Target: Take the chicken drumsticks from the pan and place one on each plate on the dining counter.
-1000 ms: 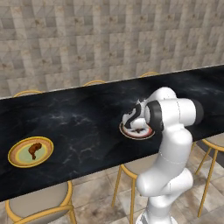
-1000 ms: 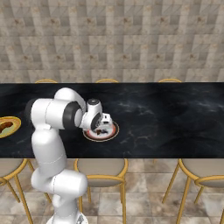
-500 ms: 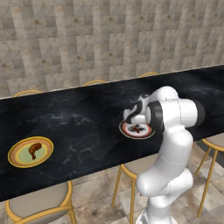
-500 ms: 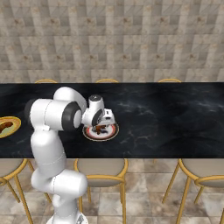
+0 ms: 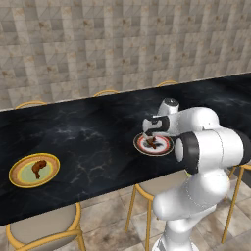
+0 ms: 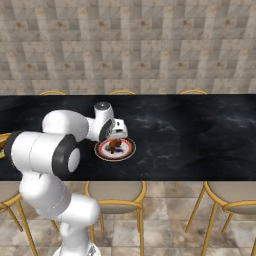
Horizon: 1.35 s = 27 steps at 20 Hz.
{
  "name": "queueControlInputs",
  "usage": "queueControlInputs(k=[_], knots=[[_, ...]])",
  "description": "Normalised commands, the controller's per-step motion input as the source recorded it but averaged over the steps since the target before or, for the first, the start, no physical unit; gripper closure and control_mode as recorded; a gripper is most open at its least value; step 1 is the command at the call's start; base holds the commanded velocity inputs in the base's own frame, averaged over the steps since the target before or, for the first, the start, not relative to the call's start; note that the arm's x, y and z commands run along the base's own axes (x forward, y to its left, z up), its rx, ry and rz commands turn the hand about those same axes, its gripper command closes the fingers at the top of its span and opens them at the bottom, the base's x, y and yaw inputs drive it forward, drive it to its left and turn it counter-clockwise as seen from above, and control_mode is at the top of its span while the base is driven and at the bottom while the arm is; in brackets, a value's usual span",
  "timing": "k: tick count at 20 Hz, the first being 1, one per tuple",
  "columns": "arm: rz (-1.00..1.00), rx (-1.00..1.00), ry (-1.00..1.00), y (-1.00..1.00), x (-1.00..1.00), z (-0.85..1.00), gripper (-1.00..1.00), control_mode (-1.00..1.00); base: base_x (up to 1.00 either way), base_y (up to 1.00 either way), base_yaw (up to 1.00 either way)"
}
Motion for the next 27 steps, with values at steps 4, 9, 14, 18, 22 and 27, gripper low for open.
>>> queueControlInputs(k=[4, 9, 14, 18, 22, 27], knots=[[-0.13, 0.00, 0.00, 0.07, -0.97, 0.18, -1.00, -1.00, 0.00, 0.00, 0.00], [-0.10, 0.00, 0.00, 0.00, -1.00, 0.11, -1.00, -1.00, 0.00, 0.00, 0.00], [-0.10, 0.00, -0.05, -0.01, -1.00, 0.21, -1.00, -1.00, 0.00, 0.00, 0.00], [-0.09, 0.00, -0.12, 0.00, -1.00, 0.27, -1.00, -1.00, 0.00, 0.00, 0.00], [-0.09, 0.00, -0.12, 0.00, -1.00, 0.25, -1.00, -1.00, 0.00, 0.00, 0.00], [-0.06, 0.00, -0.18, -0.01, -1.00, 0.20, -1.00, -1.00, 0.00, 0.00, 0.00]])
